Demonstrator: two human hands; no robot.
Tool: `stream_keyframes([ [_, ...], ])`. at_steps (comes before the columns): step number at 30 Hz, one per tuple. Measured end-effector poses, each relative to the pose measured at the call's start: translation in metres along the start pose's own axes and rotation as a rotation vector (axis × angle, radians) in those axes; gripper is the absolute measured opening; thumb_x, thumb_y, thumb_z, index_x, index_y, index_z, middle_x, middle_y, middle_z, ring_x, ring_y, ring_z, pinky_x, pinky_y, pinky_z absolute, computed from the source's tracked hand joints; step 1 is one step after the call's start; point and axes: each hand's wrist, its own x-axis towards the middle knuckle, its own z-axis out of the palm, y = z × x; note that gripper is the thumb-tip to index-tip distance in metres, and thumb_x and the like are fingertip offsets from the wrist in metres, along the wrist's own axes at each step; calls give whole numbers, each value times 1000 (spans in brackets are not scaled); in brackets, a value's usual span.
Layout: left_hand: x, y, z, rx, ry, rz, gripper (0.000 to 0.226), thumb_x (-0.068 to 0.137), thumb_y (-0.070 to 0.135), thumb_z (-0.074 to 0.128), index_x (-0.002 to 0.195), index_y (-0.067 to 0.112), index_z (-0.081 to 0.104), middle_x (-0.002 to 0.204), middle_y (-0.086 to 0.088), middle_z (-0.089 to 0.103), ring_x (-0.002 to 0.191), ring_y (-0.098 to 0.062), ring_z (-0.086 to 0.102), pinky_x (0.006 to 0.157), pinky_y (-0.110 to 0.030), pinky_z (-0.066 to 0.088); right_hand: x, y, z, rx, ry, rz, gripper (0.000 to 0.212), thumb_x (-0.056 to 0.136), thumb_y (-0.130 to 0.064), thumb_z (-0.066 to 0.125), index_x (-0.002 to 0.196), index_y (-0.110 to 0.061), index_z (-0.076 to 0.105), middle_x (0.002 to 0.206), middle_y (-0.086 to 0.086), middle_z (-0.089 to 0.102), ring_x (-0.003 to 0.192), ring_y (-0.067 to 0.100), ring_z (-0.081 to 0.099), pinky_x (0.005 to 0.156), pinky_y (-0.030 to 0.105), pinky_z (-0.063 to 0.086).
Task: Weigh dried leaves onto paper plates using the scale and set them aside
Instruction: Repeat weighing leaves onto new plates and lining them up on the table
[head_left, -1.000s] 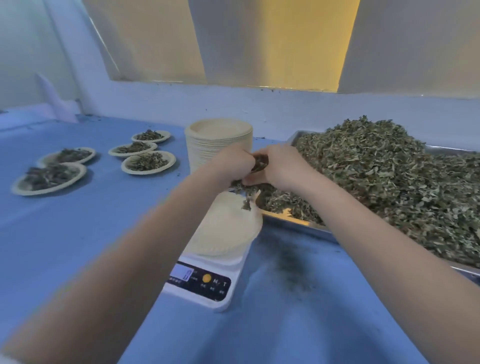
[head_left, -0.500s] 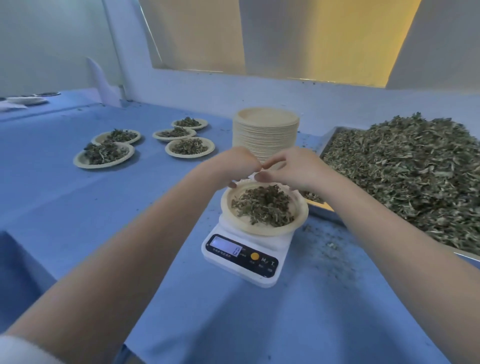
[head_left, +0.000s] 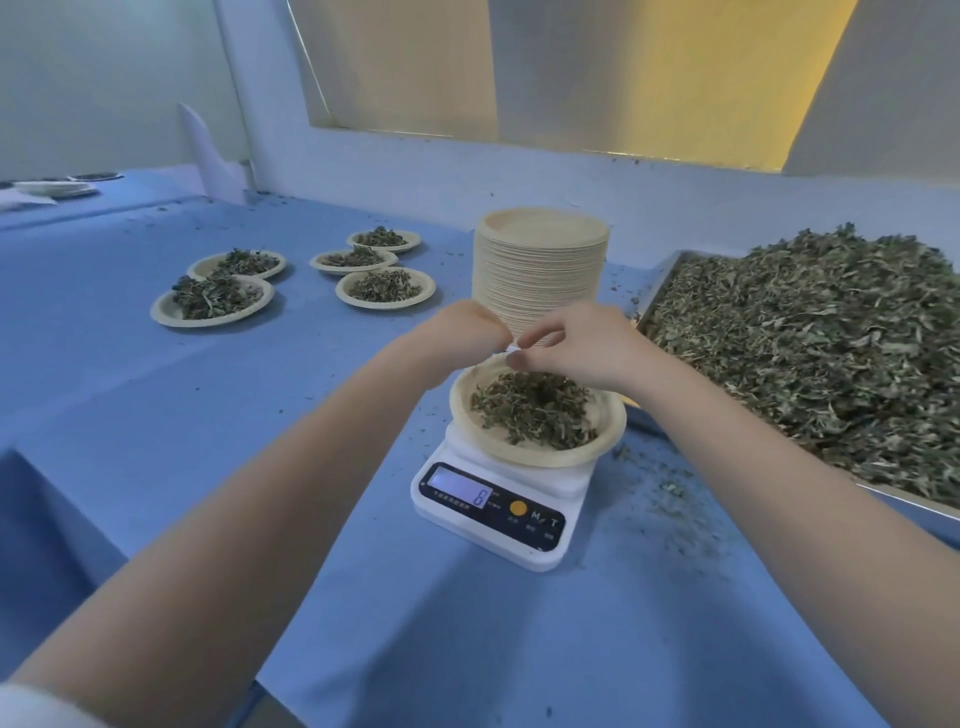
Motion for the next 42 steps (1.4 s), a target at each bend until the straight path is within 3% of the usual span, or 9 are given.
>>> stream_keyframes([
  [6,11,-7,6,-1,48,37,18,88,1,42,89,19,43,75,3,30,62,-7,23,54,-23,17,-2,8,0,6,21,19,33,76,-47,73,103,-29,70,109,-3,65,104,14,58,83,29,45],
  [11,18,-1,15,9,64,84,17,86,3,44,87,20,45,91,-3,38,83,-15,31,58,-25,24,-5,13,-5,5,23,26,29,77,-44,73,102,-29,69,109,-2,66,92,15,59,86,36,51],
  [15,27,15,32,19,111,173,19,84,5,48,83,23,56,85,-1,51,82,-18,42,76,-28,35,-5,29,-18,-99,67,55,32,83,-36,69,113,-23,67,110,1,67,94,13,58,77,23,39],
  [19,38,36,57,2,92,264,15,85,6,50,82,21,52,84,-3,49,80,-17,40,72,-28,30,-12,58,-39,-280,88,117,21,90,-20,60,106,-14,72,100,5,71,82,14,60,74,23,44],
  [23,51,60,92,41,-36,317,29,88,5,48,102,22,66,105,-1,60,100,-17,53,80,-23,37,-19,95,-49,-397,-18,212,30,87,-25,66,115,-17,68,110,6,68,103,21,62,83,25,44],
  [28,75,77,126,475,-109,295,23,89,3,42,70,14,46,72,-2,45,62,-17,42,55,-27,34,-17,132,-44,-374,-101,271,51,81,-38,71,127,-21,59,116,5,66,106,22,59,74,21,37],
  [34,86,80,138,648,-98,293,21,89,-2,40,70,6,46,70,-6,46,62,-18,45,50,-27,33,2,137,-26,-358,-125,124,32,86,-45,63,96,-15,64,99,9,69,94,27,62,68,29,37],
  [38,91,84,134,462,-20,295,24,90,-1,40,102,2,60,105,-16,63,92,-29,58,78,-36,47,13,127,-14,-434,-135,84,38,91,-37,57,111,-5,62,110,14,66,104,31,58,77,32,40],
  [42,88,87,124,290,28,287,20,84,-4,41,83,13,52,84,-9,52,78,-21,45,69,-31,38,13,125,-20,-383,-44,105,23,83,-27,67,69,-14,55,72,3,61,73,21,52,59,26,32],
])
